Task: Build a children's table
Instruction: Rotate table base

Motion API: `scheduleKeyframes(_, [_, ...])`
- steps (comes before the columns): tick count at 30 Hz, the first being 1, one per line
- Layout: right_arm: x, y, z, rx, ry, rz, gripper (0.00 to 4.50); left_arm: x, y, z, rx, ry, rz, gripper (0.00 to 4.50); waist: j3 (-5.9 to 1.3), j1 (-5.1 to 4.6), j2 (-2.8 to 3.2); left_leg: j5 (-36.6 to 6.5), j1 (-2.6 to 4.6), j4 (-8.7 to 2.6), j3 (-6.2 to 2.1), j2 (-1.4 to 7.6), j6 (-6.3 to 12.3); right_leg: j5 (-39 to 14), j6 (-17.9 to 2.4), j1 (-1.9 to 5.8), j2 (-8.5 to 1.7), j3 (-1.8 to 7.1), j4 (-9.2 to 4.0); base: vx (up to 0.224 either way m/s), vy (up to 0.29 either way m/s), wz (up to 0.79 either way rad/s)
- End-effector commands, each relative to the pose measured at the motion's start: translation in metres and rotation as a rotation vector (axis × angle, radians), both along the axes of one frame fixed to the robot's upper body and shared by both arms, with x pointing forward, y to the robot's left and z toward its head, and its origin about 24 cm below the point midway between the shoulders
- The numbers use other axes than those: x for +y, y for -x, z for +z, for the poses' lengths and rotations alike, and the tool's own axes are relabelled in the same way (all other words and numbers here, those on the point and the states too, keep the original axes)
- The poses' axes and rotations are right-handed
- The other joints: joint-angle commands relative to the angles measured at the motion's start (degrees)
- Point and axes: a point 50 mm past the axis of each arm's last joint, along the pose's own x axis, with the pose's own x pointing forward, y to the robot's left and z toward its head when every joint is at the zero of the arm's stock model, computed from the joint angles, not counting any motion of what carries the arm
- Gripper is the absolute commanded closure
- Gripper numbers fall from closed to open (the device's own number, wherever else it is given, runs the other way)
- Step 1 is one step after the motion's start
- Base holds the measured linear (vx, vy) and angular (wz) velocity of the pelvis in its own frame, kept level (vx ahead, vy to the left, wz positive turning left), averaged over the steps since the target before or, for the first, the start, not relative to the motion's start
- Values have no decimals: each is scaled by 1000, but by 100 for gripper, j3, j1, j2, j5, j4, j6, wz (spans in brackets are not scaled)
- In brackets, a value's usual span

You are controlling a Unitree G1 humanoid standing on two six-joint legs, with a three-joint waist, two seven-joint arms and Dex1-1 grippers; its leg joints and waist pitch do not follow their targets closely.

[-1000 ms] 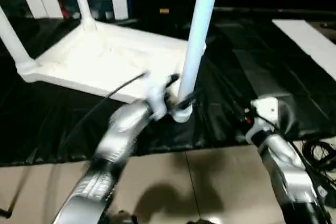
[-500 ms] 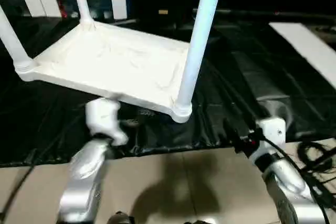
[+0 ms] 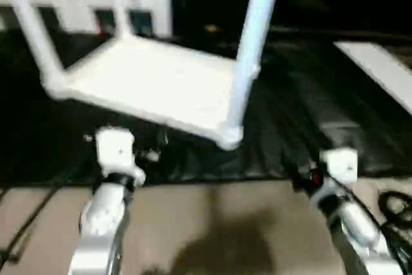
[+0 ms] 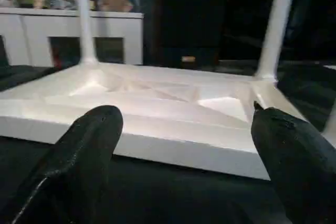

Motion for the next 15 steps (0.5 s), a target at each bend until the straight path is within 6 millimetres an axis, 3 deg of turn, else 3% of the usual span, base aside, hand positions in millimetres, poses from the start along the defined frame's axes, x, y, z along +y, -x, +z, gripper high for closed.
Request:
scheduleKeyframes(1, [-2, -3, 6, -26, 17, -9, 135, -1, -1, 2, 8, -6, 10, 3, -275, -320, 154, -3040, 402, -1205, -537, 864, 464, -397, -904, -223, -166, -232, -55, 0, 0, 0])
scheduleKeyframes(2, [-2, -3, 6, -26, 17, -9, 135, -1, -1, 2, 8, -6, 10, 3, -275, -320, 154, -3040, 402, -1205, -537, 864, 464, -397, -904, -223, -166, -232, -55, 0, 0, 0])
scheduleKeyframes(3, [-4, -3, 6, -25, 19, -17, 135, -2, -1, 3, 9, -1, 4, 3, -252, -435, 130, -2983, 267, -1223, -413, 744, 840, 177, -479, -122, -318, -278, -194, 0, 0, 0])
scheduleKeyframes(4, [-4, -4, 6, -24, 21, -20, 135, -3, -1, 3, 11, -1, 3, 3, -244, -446, 85, -2969, 200, -1133, -288, 585, 875, -80, -482, -41, -363, -213, -363, 0, 0, 0])
scheduleKeyframes(5, [-5, -4, 6, -24, 21, -21, 135, -3, 0, 3, 12, 1, 2, 3, -217, -405, -36, -2690, -7, -831, -30, 252, 768, -1663, -634, 179, -511, 6, -783, 89, -10, -2])
scheduleKeyframes(6, [-5, -4, 6, -24, 21, -21, 135, -4, -1, 2, 14, 2, 2, 3, -295, -282, -115, -1498, -196, -491, 30, 45, 775, -3144, -767, 536, -686, 338, -1104, 89, -10, -2])
scheduleKeyframes(7, [-5, -4, 6, -24, 22, -20, 135, -4, -1, 2, 15, 2, 3, 3, -321, -206, -126, -624, -337, -243, -50, 48, 830, -3667, -1005, 700, -870, 546, -1284, 127, -4, 2])
scheduleKeyframes(8, [-5, -4, 6, -25, 23, -19, 135, -4, -1, 2, 16, 2, 3, 3, -354, -182, -122, -343, -385, -210, -73, 50, 832, -3464, -1147, 778, -860, 574, -1291, 138, 8, 10])
scheduleKeyframes(9, [-5, -4, 7, -25, 24, -19, 135, -5, -1, 2, 16, 4, 0, 3, -373, -186, -76, 67, -432, -363, -96, 59, 831, -2595, -1365, 815, -618, 448, -1194, 138, 8, 10])
scheduleKeyframes(10, [-5, -5, 7, -26, 25, -16, 135, -5, -1, 2, 18, 4, -2, 3, -404, -274, 6, 210, -193, -669, -110, 109, 862, -1491, -1427, 590, -210, 162, -961, 152, 11, 21])
scheduleKeyframes(11, [-5, -5, 7, -26, 27, -15, 135, -6, -1, 2, 19, 6, -4, 3, -439, -354, 86, 223, 109, -792, -233, 233, 1020, -928, -1410, 333, -88, -4, -749, 189, 4, 22])
scheduleKeyframes(12, [-5, -5, 7, -26, 27, -14, 135, -6, -1, 2, 19, 6, -2, 3, -455, -632, 169, 314, 605, -934, -781, 606, 1795, -301, -1043, -277, -13, -239, -131, 189, 4, 22])
scheduleKeyframes(13, [-5, -6, 8, -27, 28, -13, 135, -6, -1, 2, 19, 8, 0, 3, -582, -713, 22, 539, 837, -885, -981, 794, 2308, -172, -650, -467, -121, -245, 3, 215, -24, 16])
scheduleKeyframes(14, [-5, -6, 8, -27, 28, -12, 135, -6, -1, 2, 18, 12, 4, 3, -615, -739, -4, 1210, 949, -796, -1145, 939, 3019, -117, 15, -823, -314, -202, 249, 195, -57, 2])
scheduleKeyframes(15, [-5, -6, 8, -27, 28, -10, 135, -6, -1, 3, 17, 15, 6, 3, -543, -736, -46, 1557, 635, -744, -891, 558, 2909, 389, 40, -762, -433, -111, 30, 195, -57, 2])
